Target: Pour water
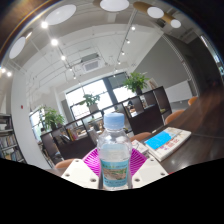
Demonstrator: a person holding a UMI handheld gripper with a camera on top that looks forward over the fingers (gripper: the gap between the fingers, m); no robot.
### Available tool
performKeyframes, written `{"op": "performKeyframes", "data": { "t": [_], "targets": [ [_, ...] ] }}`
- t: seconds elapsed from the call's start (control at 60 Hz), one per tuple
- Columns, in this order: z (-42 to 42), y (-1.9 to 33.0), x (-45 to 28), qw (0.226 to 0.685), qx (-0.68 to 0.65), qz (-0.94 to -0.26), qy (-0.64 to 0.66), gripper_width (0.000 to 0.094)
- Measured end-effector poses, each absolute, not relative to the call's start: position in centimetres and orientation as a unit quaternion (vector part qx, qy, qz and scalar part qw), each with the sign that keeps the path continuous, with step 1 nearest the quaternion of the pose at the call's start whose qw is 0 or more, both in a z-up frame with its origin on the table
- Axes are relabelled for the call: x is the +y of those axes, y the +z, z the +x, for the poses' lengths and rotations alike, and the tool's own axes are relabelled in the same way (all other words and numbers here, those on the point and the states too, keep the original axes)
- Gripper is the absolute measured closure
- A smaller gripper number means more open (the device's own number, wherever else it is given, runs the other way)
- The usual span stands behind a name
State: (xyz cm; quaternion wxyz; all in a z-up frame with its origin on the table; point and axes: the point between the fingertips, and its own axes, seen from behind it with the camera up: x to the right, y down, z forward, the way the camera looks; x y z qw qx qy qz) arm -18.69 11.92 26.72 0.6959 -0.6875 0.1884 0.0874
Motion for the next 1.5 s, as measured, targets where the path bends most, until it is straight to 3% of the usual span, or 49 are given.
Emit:
{"op": "performKeyframes", "data": {
  "t": [0.217, 0.333, 0.617, 0.65, 0.783, 0.9, 0.933, 1.017, 1.05, 1.3, 1.5],
  "targets": [
    [-6.7, 22.8, 11.8, 0.669, 0.159, -0.715, -0.122, 0.0607],
    [-2.8, 17.0, 13.8, 0.644, 0.160, -0.735, -0.140, 0.0607],
    [-1.8, 7.5, 13.8, 0.596, 0.143, -0.778, -0.140, 0.0576],
    [-1.6, 8.2, 14.6, 0.618, 0.145, -0.759, -0.144, 0.0576],
    [-1.7, 7.8, 14.0, 0.621, 0.149, -0.757, -0.140, 0.0575],
    [-1.6, 7.8, 14.0, 0.618, 0.154, -0.759, -0.136, 0.0481],
    [-1.6, 7.4, 13.9, 0.612, 0.154, -0.764, -0.136, 0.0444],
    [-2.1, 5.6, 12.7, 0.579, 0.147, -0.791, -0.136, 0.0186],
    [-2.5, 5.3, 12.0, 0.573, 0.141, -0.796, -0.136, 0.0157],
    [-7.6, 4.7, 4.2, 0.545, 0.086, -0.822, -0.144, 0.0148],
    [-13.3, 7.1, -4.6, 0.545, 0.058, -0.828, -0.119, 0.0145]
  ]
}}
